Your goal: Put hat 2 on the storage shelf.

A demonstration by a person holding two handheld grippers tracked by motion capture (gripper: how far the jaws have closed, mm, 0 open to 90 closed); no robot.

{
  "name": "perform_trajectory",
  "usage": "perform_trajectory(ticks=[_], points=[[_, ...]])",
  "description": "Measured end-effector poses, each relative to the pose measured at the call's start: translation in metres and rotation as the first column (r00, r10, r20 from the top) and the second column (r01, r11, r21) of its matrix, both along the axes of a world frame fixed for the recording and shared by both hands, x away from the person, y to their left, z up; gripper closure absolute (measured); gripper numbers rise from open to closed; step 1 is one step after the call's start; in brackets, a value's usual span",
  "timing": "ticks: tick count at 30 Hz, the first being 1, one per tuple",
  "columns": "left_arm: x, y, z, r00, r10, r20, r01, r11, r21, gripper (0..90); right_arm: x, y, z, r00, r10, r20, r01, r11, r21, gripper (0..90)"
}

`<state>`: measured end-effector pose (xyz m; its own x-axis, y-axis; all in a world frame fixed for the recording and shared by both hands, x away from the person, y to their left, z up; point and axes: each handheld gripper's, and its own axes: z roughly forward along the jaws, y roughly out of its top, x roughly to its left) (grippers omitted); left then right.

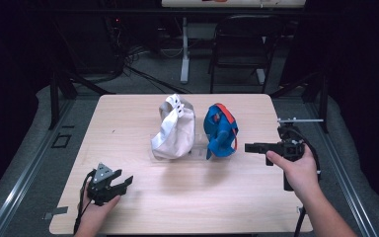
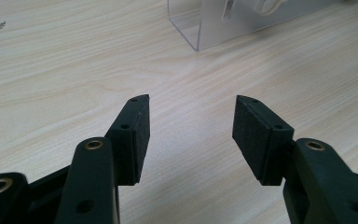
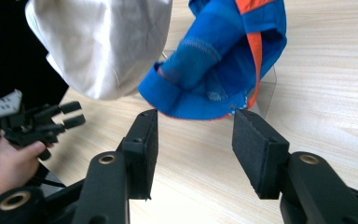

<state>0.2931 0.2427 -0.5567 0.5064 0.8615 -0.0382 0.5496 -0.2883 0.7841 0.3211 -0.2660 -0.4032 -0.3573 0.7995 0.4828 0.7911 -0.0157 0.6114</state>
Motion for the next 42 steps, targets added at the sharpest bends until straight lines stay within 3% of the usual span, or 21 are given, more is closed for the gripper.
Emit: perform_trajectory(ticks=[5, 14, 19, 24, 29, 33, 42], points=[[0.0, 0.0, 0.0, 1.0, 0.005, -0.003, -0.005, 1.0, 0.0, 47.5, -0.015, 0.003, -0.019, 0.9991, 0.002, 0.042, -0.002, 0.9998, -0.021, 51.0], [0.001, 0.001, 0.0, 1.0, 0.004, -0.003, -0.004, 1.0, -0.006, 47.5, -0.034, 0.005, -0.064, 0.9949, -0.034, 0.094, 0.032, 0.9991, 0.028, 48.9], [0.002, 0.0, 0.0, 0.9999, -0.006, -0.009, 0.005, 0.9997, -0.025, 47.0, -0.04, 0.006, -0.089, 0.9947, -0.031, 0.098, 0.028, 0.9991, 0.033, 49.5], [0.002, 0.0, -0.001, 0.9998, -0.009, -0.018, 0.009, 0.9998, -0.018, 46.3, -0.047, 0.007, -0.104, 0.9904, -0.029, 0.135, 0.032, 0.9993, -0.02, 52.9], [0.002, 0.0, -0.002, 0.9993, -0.026, -0.025, 0.026, 0.9996, -0.014, 47.9, -0.051, 0.009, -0.118, 0.989, -0.039, 0.143, 0.037, 0.9992, 0.015, 53.2], [0.002, -0.001, -0.002, 0.9988, -0.043, -0.023, 0.043, 0.999, -0.01, 51.6, -0.053, 0.011, -0.127, 0.9859, -0.046, 0.161, 0.049, 0.9987, -0.014, 54.2], [0.002, -0.004, -0.003, 0.9986, -0.047, -0.023, 0.048, 0.9988, 0.011, 53.7, -0.054, 0.012, -0.145, 0.9832, -0.069, 0.169, 0.076, 0.9967, -0.03, 51.8]])
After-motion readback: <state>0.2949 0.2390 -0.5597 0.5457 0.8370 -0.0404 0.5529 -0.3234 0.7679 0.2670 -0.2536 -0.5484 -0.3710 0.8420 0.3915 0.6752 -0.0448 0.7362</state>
